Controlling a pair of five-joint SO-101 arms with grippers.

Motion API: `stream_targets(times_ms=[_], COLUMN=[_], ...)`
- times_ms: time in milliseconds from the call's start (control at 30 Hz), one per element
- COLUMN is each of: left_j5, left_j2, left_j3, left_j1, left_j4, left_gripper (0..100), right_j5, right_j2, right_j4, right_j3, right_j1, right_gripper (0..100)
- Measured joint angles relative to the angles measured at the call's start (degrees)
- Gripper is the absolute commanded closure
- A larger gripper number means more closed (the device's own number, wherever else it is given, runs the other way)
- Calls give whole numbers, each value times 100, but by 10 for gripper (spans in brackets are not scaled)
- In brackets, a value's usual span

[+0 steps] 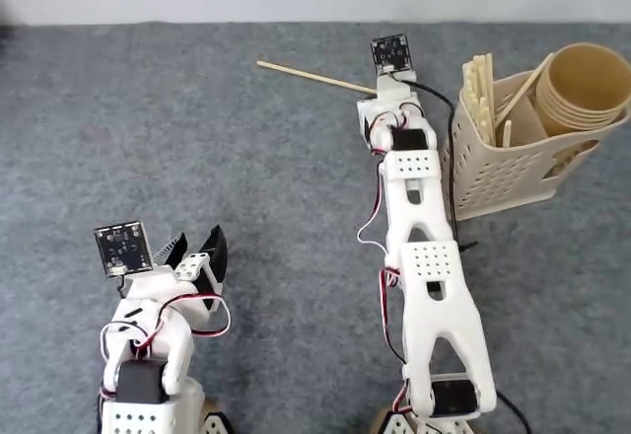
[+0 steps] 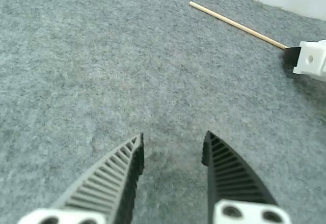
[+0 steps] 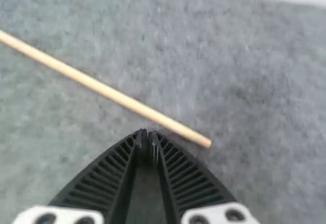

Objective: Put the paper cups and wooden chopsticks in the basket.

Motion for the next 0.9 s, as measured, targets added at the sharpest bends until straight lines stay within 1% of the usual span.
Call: stream_targets(times_ms=[233,367,500,600,767,900], left_j5=[0,-18,-18,-18,-18,-18], left_j2=[0,0,0,0,0,0], left_j3=[0,0,0,0,0,0], left_j1=[0,0,0,0,0,0], left_j4=[0,0,0,0,0,0], left_gripper=[814,814,814,814,814,814], right_j5=[0,0,0,0,9,26], right_j2=[-501,-589,-580,-492,105,492], right_j4=[1336,1407,615,-308,-1802,-2435], right_j3=[18,26,35,35,44,44], right_j1=[-62,-79,-97,-105,-105,-105], right_gripper=[990,990,990,990,990,990])
